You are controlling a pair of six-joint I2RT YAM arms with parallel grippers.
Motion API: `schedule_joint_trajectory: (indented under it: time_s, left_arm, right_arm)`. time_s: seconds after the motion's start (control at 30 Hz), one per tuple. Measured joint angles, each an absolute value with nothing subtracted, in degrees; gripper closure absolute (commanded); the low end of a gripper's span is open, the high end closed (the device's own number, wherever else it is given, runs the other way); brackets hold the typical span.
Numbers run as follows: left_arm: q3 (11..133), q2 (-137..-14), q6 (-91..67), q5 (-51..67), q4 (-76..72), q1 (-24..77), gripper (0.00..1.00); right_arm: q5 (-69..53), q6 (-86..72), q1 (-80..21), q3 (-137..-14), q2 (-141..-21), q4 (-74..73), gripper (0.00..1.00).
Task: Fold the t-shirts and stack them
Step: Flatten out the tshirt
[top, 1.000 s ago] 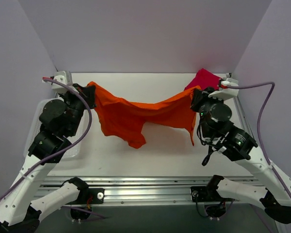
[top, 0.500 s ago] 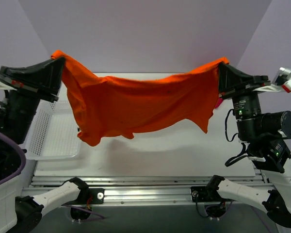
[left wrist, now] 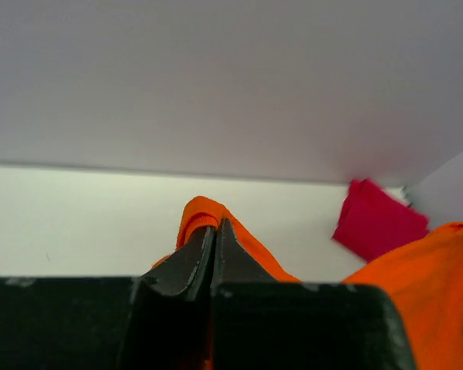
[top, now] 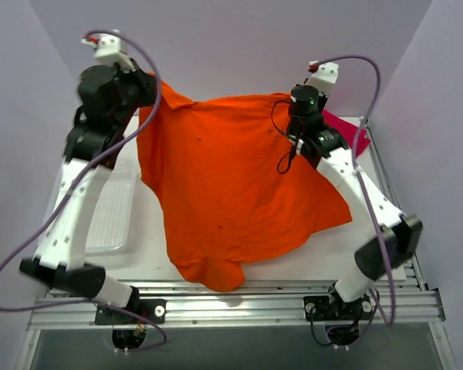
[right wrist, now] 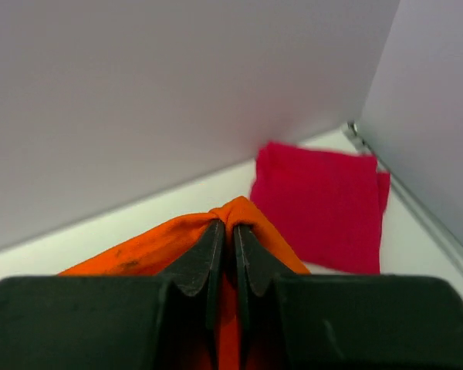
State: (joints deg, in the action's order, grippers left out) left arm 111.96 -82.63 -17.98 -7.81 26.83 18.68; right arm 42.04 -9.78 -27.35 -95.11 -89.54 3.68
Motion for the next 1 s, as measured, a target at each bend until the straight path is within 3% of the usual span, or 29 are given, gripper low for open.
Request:
schedule_joint_trajectory:
  time_s: [0.17, 0.27, 0.3, 0.33, 0.4, 0.43, 0.47, 0.5, 0.57, 0.73, 1.0]
  left_arm:
    - [107.5, -103.68, -20.88, -1.21, 24.86, 13.39, 0.98]
    - [112.4, -120.29, -21.91, 1.48, 26.06, 12.12, 0.98]
    - [115.35, -125.71, -22.02, 1.98, 26.44, 11.81, 0.98]
    - [120.53, -131.61, -22.04, 2.35, 28.38, 11.6, 0.92]
    - [132.6, -143.15, -21.56, 3.11, 31.03, 11.46, 0.61]
    - [139.76, -148.46, -21.23, 3.51, 32.8, 11.38, 0.32]
    - [147.87, -153.97, -21.08, 3.9, 34.48, 11.31, 0.01]
    - [154.21, -158.32, -21.1, 4.32, 34.92, 11.25, 0.06]
    - [159.98, -162.19, -22.04, 5.39, 34.54, 10.9, 0.06]
    - [151.65, -156.77, -23.18, 6.87, 28.1, 8.88, 0.06]
    - [138.74, -136.22, -21.15, 3.51, 25.26, 8.01, 0.06]
  right_arm:
    - [38.11, -17.74, -19.4, -90.85, -103.9, 0.16, 1.0]
    - [36.47, -20.53, -16.64, -93.25, -113.84, -0.36, 0.97]
    - [35.92, -21.21, -15.97, -94.61, -117.12, -0.4, 0.89]
    - [35.55, -22.09, -15.33, -97.6, -121.62, -1.65, 0.62]
    - [35.07, -23.2, -14.7, -103.5, -128.57, -2.94, 0.32]
    - [34.81, -23.59, -14.52, -106.98, -131.87, -3.6, 0.2]
    - [34.57, -23.68, -14.2, -110.45, -134.89, -4.14, 0.0]
    - [34.44, -23.92, -13.93, -113.47, -137.29, -4.62, 0.0]
    - [34.26, -23.73, -13.5, -120.07, -141.29, -6.37, 0.0]
    - [34.26, -23.79, -12.6, -129.73, -143.7, -6.87, 0.0]
    - [35.16, -22.61, -12.49, -117.71, -130.1, -0.91, 0.0]
